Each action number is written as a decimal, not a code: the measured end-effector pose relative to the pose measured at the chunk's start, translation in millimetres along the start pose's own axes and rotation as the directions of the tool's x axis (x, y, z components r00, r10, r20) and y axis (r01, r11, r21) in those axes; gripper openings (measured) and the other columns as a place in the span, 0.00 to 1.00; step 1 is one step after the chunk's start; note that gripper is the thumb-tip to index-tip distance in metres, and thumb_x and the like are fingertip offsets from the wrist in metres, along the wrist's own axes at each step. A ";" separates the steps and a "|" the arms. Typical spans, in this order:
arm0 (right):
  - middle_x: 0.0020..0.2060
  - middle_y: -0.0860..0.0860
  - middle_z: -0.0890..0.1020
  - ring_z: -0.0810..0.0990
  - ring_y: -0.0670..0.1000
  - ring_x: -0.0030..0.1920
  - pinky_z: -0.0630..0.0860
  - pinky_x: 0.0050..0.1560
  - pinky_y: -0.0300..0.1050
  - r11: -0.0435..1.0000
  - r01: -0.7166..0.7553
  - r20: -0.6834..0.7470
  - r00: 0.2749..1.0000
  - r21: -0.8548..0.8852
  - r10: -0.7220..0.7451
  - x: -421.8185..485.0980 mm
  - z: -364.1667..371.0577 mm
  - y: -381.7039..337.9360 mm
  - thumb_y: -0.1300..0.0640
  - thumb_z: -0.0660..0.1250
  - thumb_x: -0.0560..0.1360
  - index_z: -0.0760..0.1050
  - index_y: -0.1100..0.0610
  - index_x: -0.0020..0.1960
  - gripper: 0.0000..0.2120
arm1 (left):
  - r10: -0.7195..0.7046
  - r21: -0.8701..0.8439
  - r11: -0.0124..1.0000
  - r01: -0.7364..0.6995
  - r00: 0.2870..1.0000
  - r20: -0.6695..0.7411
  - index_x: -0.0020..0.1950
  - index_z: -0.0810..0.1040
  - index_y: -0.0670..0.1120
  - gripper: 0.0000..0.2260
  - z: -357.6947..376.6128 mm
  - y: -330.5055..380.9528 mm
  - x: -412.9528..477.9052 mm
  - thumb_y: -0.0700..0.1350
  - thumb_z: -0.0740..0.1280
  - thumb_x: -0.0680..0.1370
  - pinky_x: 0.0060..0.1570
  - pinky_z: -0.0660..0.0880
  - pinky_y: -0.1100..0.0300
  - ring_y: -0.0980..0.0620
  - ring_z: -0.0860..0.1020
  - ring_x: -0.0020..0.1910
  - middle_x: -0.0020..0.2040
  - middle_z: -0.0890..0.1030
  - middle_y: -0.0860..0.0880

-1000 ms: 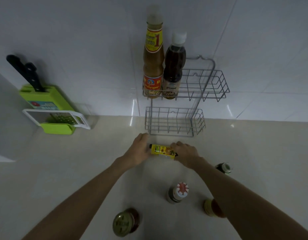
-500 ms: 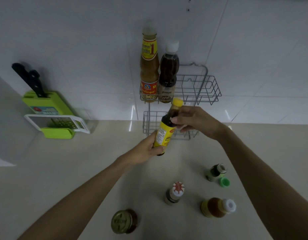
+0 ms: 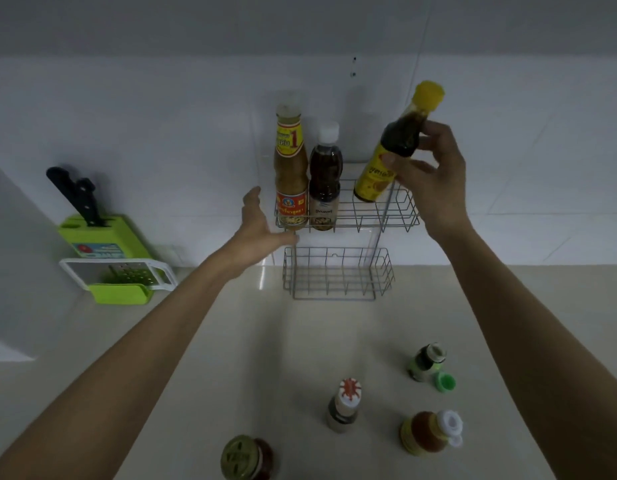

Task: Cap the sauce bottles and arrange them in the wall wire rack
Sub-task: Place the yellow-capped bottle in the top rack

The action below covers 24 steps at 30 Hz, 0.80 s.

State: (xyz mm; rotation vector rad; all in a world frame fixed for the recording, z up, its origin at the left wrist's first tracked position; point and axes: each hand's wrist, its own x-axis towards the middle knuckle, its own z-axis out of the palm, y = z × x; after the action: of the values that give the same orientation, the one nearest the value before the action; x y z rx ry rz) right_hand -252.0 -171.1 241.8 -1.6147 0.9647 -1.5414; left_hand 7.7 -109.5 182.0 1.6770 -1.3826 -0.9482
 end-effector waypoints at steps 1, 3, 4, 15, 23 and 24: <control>0.54 0.52 0.81 0.79 0.49 0.57 0.81 0.54 0.51 1.000 0.011 -0.004 1.000 -0.029 -0.011 4.1 3.0 3.0 0.61 0.75 0.69 0.73 0.58 0.61 0.23 | 0.005 -0.085 0.996 -0.005 1.000 0.007 0.78 0.40 0.53 0.51 2.0 4.8 5.4 0.43 0.76 0.70 0.64 0.57 0.59 0.51 0.54 0.75 0.79 0.48 0.48; 0.56 0.53 0.81 0.79 0.46 0.56 0.81 0.55 0.50 0.996 -0.014 0.053 0.998 -0.091 0.019 8.4 9.4 11.2 0.61 0.75 0.68 0.72 0.58 0.61 0.23 | 0.016 -0.237 0.971 -0.011 1.000 0.020 0.77 0.38 0.55 0.52 8.8 11.3 12.8 0.39 0.76 0.70 0.63 0.59 0.59 0.55 0.56 0.72 0.80 0.47 0.48; 0.56 0.53 0.81 0.80 0.47 0.55 0.81 0.55 0.50 0.992 -0.036 0.101 0.994 -0.117 0.048 9.4 12.3 16.0 0.61 0.75 0.69 0.73 0.58 0.61 0.23 | 0.027 -0.298 0.954 -0.021 1.000 0.016 0.78 0.40 0.54 0.51 12.8 12.8 15.2 0.37 0.75 0.70 0.64 0.62 0.57 0.55 0.59 0.70 0.79 0.52 0.47; 0.65 0.51 0.72 0.74 0.52 0.64 0.73 0.65 0.49 0.958 -0.089 0.302 0.938 -0.273 0.173 -4.0 25.8 40.5 0.52 0.75 0.71 0.60 0.53 0.71 0.35 | 0.075 -0.328 0.942 -0.076 0.997 -0.016 0.78 0.39 0.52 0.50 30.6 13.3 13.8 0.34 0.73 0.71 0.62 0.66 0.60 0.59 0.67 0.63 0.74 0.63 0.50; 0.46 0.50 0.83 0.82 0.46 0.43 0.80 0.48 0.50 0.909 0.214 0.416 0.908 -0.358 -0.050 -100.9 49.5 14.2 0.61 0.64 0.75 0.75 0.55 0.57 0.11 | 0.084 -0.118 0.989 -0.086 0.996 -0.025 0.71 0.69 0.45 0.21 7.8 -33.9 -82.0 0.36 0.66 0.78 0.67 0.66 0.60 0.52 0.70 0.69 0.68 0.73 0.49; 0.45 0.50 0.84 0.83 0.46 0.42 0.81 0.47 0.48 0.891 0.279 0.602 0.798 -0.358 -0.008 -117.5 55.5 8.3 0.61 0.65 0.76 0.77 0.54 0.57 0.10 | 0.078 -0.120 0.990 -0.079 0.997 -0.010 0.69 0.71 0.42 0.20 5.0 -48.4 -103.1 0.31 0.64 0.78 0.65 0.68 0.61 0.49 0.72 0.67 0.66 0.76 0.47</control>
State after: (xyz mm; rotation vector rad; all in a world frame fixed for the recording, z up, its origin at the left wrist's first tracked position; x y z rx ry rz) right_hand -199.0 -72.7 175.1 -2.3463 0.8669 -0.8204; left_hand 9.4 -1.7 144.8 1.5237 -1.3510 -0.9623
